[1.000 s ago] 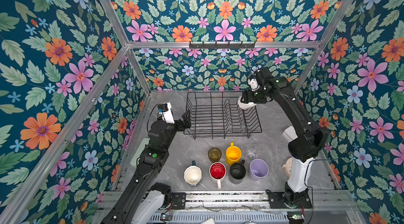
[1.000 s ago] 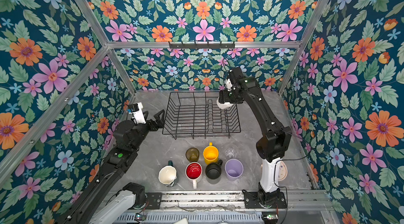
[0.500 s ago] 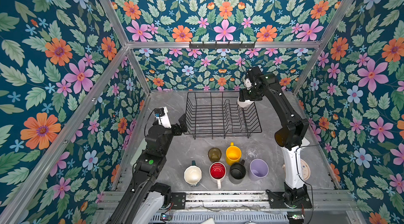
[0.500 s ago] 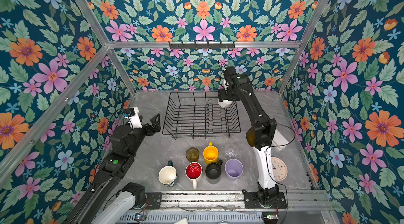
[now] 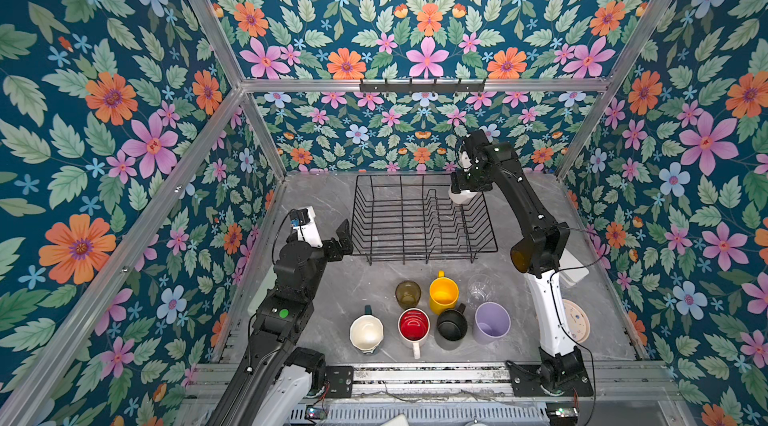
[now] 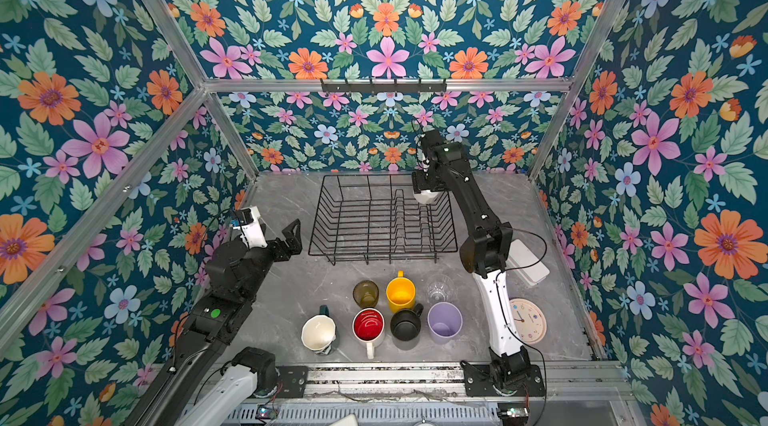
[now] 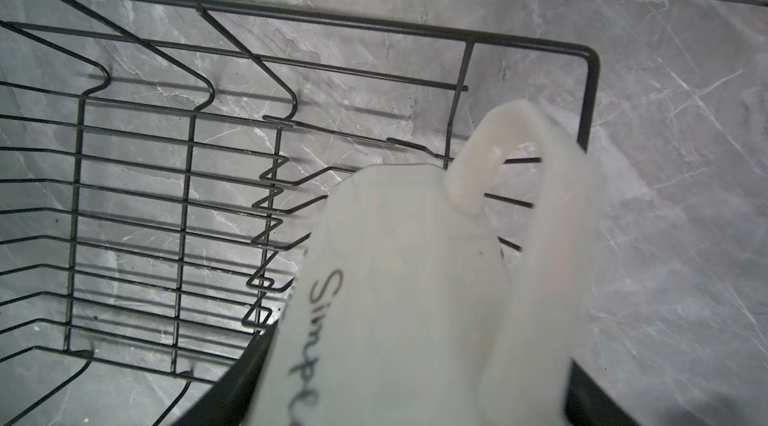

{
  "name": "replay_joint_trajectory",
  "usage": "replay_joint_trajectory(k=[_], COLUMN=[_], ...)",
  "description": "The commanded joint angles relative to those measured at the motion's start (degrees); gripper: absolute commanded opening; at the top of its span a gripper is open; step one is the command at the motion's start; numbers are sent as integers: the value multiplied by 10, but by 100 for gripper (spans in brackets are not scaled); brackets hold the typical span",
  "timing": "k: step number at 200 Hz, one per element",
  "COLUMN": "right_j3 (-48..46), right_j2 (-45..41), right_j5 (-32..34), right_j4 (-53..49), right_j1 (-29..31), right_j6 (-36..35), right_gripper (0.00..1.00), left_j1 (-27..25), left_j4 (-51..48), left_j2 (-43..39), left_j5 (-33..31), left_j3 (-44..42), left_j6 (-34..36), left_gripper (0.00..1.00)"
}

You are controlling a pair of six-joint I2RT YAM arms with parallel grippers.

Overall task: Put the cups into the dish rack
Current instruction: 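Lower the white mug upside down into the rack's far corner and release it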

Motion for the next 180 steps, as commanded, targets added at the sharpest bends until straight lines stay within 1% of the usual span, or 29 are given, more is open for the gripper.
replay_joint_trajectory(k=[1,78,180], right_j3=[9,14,13], right_j2=[5,45,88], right_j5=[9,30,18], right_j4=[18,36,46], right_j1=[0,1,1], right_j6=[-11,-7,5], right_gripper=[0,0,0], left_j1=[1,1,0], left_j4=[-6,-12,-13], left_j2=[-5,-6,0], left_j5=[-9,-6,-1], left_j3=[4,3,5], left_j6=[1,-2,-7], left_gripper=[100,100,100])
